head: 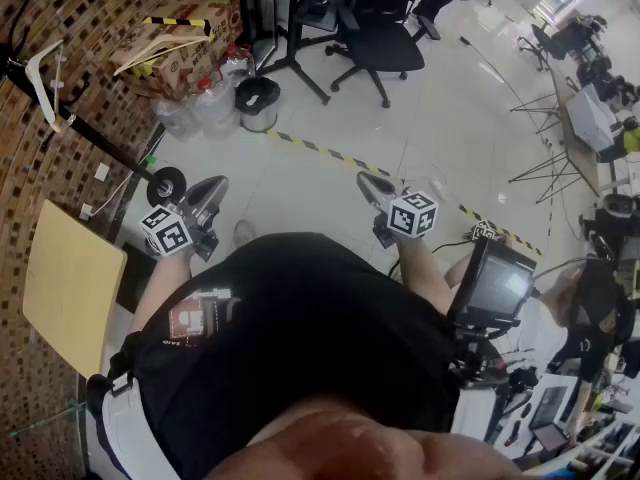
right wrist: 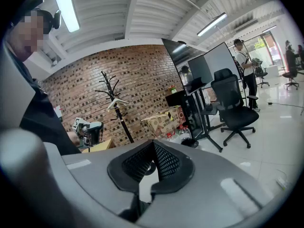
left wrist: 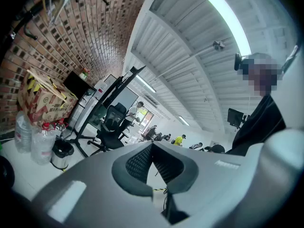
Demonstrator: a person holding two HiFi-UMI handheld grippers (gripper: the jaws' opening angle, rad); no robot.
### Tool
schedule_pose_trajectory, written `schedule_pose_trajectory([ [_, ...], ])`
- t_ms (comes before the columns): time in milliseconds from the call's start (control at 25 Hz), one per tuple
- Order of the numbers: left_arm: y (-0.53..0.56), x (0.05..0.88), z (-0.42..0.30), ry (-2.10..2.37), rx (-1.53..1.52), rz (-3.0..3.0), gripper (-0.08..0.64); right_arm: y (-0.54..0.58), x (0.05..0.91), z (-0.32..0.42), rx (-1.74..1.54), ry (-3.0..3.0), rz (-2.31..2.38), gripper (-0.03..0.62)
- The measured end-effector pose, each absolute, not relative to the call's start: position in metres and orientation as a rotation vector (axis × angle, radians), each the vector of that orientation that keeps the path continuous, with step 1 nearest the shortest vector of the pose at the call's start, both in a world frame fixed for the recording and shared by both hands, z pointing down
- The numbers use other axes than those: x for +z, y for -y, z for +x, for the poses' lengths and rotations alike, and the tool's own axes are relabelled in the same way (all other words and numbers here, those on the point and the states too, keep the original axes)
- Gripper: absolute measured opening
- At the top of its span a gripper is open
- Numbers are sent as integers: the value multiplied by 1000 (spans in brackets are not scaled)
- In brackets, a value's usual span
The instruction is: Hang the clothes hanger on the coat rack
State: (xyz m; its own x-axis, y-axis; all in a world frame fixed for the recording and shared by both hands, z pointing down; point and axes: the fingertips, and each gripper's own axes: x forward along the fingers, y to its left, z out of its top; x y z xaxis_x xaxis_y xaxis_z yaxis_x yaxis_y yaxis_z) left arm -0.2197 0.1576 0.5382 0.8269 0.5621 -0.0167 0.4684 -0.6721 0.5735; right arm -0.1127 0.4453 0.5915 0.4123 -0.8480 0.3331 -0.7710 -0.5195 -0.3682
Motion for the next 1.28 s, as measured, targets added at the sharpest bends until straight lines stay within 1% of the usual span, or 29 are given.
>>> schedule_pose_trajectory([
  [200, -104, 546, -159, -815, 177, 2426, -5, -396, 589, -60, -711, -1420, -2538, 12],
  [560, -1, 529, -38, -937, 204, 2413, -5, -296, 572, 46, -673, -1293, -2552, 14],
  [720, 30, 535, 4, -942, 215, 2409, -5, -255, 584, 78, -731, -1333, -2542, 14],
  [920, 49, 547, 45, -865, 222, 2417, -3, -236, 597, 132, -789, -1400, -2506, 14],
  [1280, 36, 531, 146, -620, 164, 2509, -5, -216, 590, 274, -810, -1629, -2327, 14],
])
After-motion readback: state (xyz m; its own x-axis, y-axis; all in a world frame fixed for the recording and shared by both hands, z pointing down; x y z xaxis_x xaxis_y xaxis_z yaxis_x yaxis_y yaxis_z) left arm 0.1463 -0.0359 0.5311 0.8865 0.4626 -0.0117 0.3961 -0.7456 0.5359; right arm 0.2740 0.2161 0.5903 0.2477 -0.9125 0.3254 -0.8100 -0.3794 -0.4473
